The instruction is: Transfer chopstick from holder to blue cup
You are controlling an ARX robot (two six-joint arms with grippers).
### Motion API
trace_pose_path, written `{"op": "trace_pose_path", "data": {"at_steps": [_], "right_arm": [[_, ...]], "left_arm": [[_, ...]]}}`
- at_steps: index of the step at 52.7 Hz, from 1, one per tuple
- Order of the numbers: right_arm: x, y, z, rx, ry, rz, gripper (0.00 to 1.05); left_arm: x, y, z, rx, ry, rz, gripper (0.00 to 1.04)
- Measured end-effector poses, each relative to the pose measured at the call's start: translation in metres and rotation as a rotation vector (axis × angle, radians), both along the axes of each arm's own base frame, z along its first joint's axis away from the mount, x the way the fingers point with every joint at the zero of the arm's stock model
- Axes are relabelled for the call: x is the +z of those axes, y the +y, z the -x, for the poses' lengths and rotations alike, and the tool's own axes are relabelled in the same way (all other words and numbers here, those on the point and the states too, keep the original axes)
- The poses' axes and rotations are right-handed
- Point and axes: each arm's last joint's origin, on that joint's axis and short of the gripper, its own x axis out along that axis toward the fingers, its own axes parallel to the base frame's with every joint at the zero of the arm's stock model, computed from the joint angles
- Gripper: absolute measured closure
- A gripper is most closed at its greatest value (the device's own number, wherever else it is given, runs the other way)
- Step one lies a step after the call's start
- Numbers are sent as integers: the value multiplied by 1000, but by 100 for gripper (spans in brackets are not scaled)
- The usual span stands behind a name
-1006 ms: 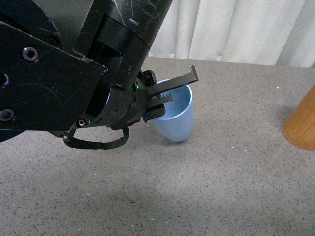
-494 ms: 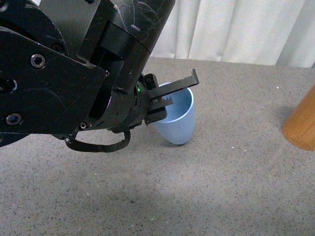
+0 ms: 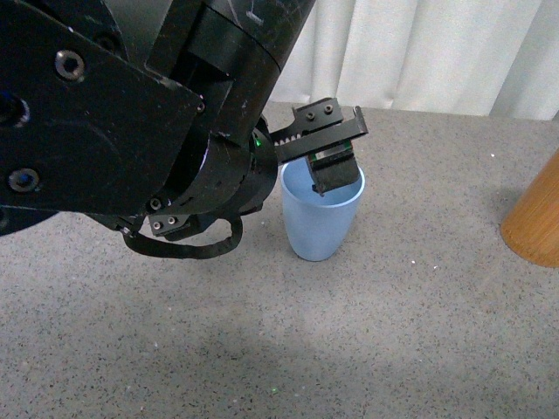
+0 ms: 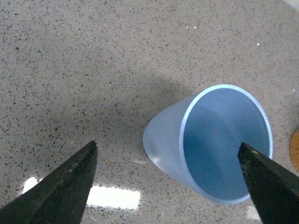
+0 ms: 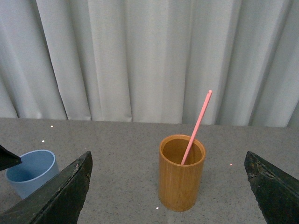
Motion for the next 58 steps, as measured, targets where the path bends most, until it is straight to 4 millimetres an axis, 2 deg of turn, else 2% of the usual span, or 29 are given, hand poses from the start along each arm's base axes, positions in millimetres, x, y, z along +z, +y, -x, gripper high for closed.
{"op": "trace_pose_path", "data": {"at_steps": [4, 9, 13, 22, 25, 29, 33, 36, 38, 40, 42, 49, 53, 58], "right_arm": [[0, 0, 0, 0, 0, 0, 10], [0, 0, 0, 0, 0, 0, 10], [0, 0, 0, 0, 0, 0, 10], [0, 0, 0, 0, 0, 0, 10], [0, 0, 0, 0, 0, 0, 10], [0, 0, 0, 0, 0, 0, 10], [0, 0, 0, -2, 0, 0, 10], [0, 0, 0, -3, 1, 0, 10], [0, 0, 0, -3, 0, 0, 10], [0, 0, 0, -3, 0, 0, 10], [0, 0, 0, -3, 0, 0, 10], [0, 0, 0, 0, 1, 0, 10], [0, 0, 0, -3, 0, 0, 10], [0, 0, 0, -3, 0, 0, 10]], "left_arm": [[9, 4, -1, 32, -20, 19, 5], [18, 13, -3, 86, -41, 25, 7], [26, 27, -4, 144, -61, 47, 7], [22, 62, 3, 246, -65, 48, 7], [7, 83, 10, 240, -267, -21, 19], [-2, 112, 34, 149, -453, -127, 31], [7, 137, 58, 112, -604, -210, 42], [21, 159, 81, 101, -703, -272, 53], [29, 176, 100, 95, -729, -308, 62], [25, 189, 123, 61, -666, -340, 71], [22, 196, 143, 72, -622, -364, 80], [39, 198, 179, 64, -656, -381, 101], [44, 198, 196, 72, -713, -385, 101], [47, 199, 203, 81, -757, -388, 101]]}}
